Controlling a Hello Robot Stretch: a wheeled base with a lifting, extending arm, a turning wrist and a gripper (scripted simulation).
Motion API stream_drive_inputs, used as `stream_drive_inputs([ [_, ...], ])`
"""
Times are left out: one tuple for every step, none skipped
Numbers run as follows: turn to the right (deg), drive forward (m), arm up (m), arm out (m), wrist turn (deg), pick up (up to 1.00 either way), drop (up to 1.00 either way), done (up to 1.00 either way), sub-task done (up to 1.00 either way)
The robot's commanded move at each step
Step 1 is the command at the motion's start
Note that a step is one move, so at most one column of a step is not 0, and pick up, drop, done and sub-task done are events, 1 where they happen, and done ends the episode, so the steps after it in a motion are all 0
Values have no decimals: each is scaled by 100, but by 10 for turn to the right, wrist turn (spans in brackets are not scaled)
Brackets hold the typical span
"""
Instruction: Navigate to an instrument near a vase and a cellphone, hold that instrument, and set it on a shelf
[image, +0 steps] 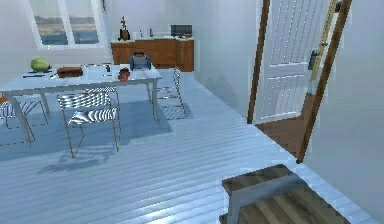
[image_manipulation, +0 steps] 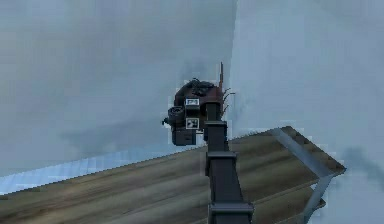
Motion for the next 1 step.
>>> stream_drive_inputs([
  [0, 0, -32, 0, 0, 0, 0, 0, 0],
])
